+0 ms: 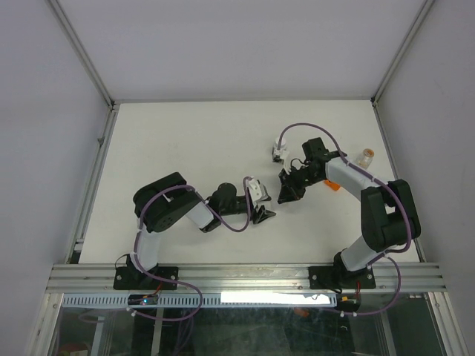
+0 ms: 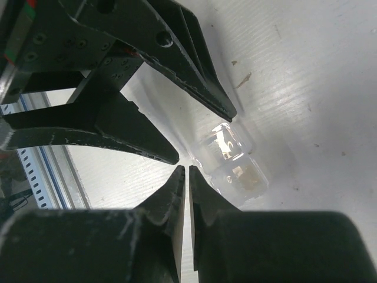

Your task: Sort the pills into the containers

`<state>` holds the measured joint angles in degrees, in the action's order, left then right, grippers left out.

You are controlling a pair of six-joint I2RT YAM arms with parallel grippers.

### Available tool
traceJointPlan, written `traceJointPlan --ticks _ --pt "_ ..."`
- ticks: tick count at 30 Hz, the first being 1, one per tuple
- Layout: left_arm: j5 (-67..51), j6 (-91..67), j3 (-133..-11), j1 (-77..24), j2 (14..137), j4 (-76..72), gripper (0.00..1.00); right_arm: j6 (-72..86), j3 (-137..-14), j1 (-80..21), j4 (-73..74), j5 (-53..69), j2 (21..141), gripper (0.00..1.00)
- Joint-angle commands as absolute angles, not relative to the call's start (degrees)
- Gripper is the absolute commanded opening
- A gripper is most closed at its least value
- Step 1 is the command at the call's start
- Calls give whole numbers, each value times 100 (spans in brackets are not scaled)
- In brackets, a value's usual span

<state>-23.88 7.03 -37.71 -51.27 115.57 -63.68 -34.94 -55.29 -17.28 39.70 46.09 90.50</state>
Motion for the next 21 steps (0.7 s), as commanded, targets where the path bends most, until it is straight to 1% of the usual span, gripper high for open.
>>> traceJointPlan --ticks 1,6,16,21 --pt "-2359 866 -3978 -5071 11720 -6822 59 -3338 -5715 -1732 3770 4574 9057 9" --pt "-2266 850 -4005 -5076 11817 -6840 54 -3296 -5723 -1757 3741 4561 9079 9" --pt "-2136 749 -4155 -5095 12053 -6925 51 -3278 -5723 -1806 3736 4535 9167 9" --pt "-2160 731 -4171 -5089 12086 -6952 44 -3262 -5737 -1834 3730 4531 9176 9"
